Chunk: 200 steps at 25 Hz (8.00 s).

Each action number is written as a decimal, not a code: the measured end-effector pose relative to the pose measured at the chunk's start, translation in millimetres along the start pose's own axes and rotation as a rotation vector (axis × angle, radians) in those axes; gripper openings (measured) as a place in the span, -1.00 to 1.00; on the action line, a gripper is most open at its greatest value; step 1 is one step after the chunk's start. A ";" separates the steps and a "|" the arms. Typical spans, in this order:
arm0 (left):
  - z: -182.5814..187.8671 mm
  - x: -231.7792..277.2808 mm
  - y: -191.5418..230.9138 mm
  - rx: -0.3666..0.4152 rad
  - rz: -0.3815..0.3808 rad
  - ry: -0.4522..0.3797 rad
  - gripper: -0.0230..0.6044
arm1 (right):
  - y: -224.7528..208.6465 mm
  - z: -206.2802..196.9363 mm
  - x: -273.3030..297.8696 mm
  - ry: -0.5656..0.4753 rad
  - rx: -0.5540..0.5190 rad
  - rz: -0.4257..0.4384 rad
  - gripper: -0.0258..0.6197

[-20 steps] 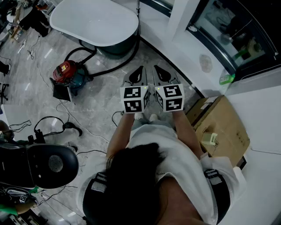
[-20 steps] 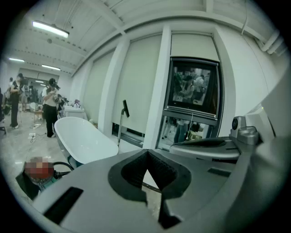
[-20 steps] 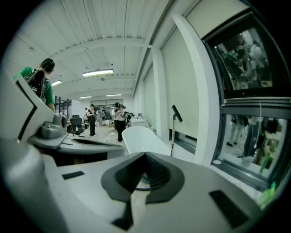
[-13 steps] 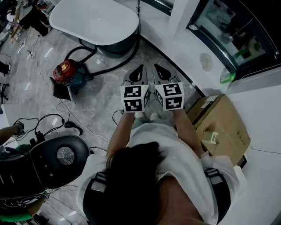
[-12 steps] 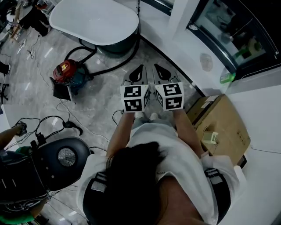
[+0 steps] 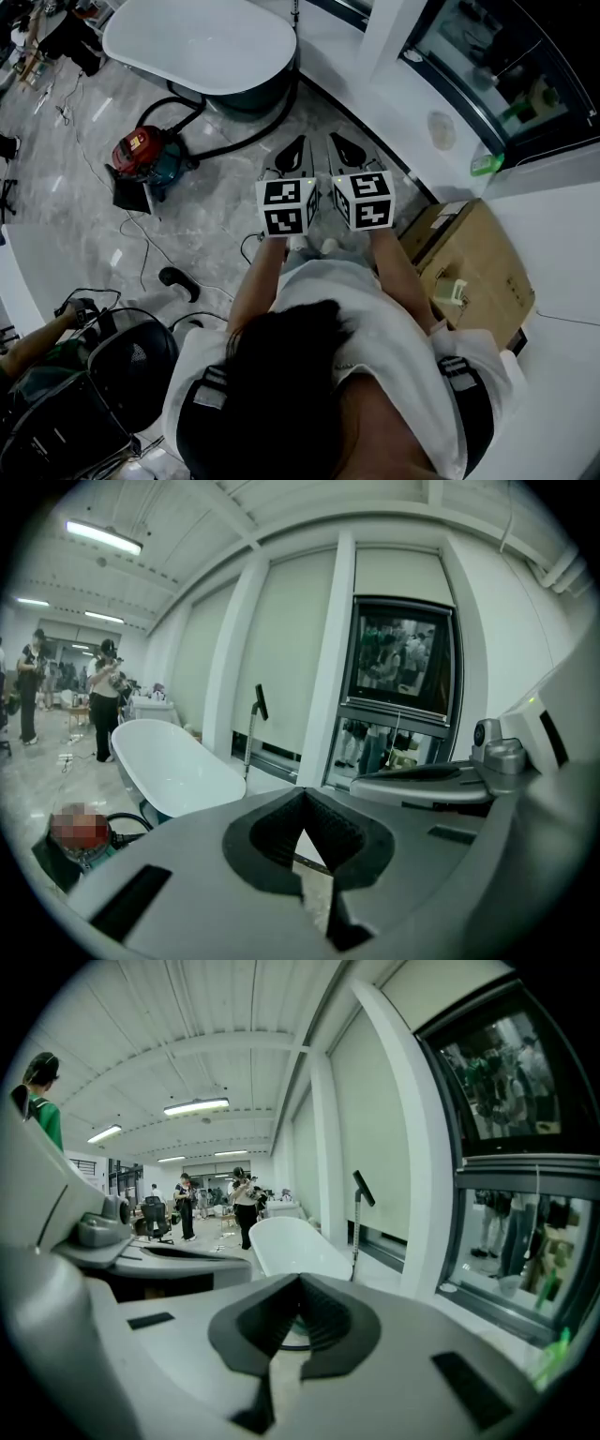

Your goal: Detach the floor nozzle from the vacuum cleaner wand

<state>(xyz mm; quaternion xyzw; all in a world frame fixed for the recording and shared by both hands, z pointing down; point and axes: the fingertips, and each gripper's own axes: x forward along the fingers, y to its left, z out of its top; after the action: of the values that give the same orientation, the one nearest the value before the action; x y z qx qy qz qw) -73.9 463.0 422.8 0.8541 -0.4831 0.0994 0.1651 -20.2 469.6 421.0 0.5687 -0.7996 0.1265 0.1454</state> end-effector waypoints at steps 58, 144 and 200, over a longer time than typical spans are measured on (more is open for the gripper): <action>75.4 181.0 58.9 -0.057 0.022 0.008 -0.92 | -103.4 58.9 164.0 0.020 0.009 0.054 -0.87; 165.9 433.6 187.2 -0.072 -0.027 0.055 -0.92 | -222.9 149.9 421.5 0.027 0.021 0.000 -0.87; 254.5 627.2 267.7 -0.041 0.011 0.041 -0.92 | -355.5 254.9 599.4 -0.020 -0.045 -0.007 -0.87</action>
<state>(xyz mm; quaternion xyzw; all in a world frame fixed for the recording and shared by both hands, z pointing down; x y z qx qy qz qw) 21.0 -258.4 443.5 0.8456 -0.4864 0.1079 0.1917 107.4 -261.4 423.7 0.5694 -0.8017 0.1020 0.1505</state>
